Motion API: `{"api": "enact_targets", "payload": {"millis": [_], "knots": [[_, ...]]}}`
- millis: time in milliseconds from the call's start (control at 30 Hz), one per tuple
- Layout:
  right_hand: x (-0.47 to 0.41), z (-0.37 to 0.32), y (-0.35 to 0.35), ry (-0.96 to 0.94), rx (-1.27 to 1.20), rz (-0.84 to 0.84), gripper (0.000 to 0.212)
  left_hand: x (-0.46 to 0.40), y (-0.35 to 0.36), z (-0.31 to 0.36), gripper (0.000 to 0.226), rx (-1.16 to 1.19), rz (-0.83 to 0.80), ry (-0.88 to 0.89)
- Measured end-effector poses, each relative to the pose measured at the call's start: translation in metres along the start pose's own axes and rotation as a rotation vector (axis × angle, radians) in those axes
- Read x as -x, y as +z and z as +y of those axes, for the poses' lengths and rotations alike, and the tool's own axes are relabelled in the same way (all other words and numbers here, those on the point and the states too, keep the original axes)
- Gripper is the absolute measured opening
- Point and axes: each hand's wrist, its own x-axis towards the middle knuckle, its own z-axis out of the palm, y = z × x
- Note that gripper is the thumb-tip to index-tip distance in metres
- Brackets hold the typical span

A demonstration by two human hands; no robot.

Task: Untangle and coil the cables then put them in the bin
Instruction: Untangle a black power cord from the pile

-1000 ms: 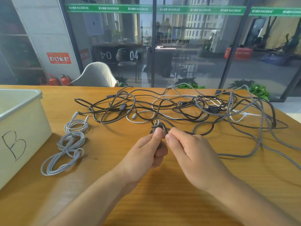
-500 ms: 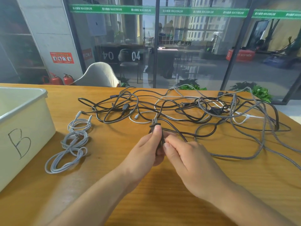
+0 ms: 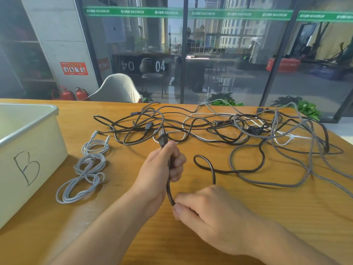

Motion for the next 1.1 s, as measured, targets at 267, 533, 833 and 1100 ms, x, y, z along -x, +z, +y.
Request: {"api": "enact_targets", "payload": {"millis": [267,533,833,1100], "knots": [[0.000,0.036,-0.005,0.091,0.012,-0.120,0.042,0.011,0.002,0.014,0.033,0.195,-0.330,-0.061],[0.005,0.083,-0.032,0.279,0.071,0.025,0.053,0.014,0.002,0.009,0.030,0.006,-0.559,-0.093],[0.001,0.063,-0.041,0.207,0.269,0.638,0.043,0.019,0.015,0.004,0.036,-0.332,-0.538,-0.006],[0.004,0.052,-0.039,0.369,0.095,0.617,0.033,0.019,0.018,0.003,0.034,-0.367,-0.487,-0.032]]}}
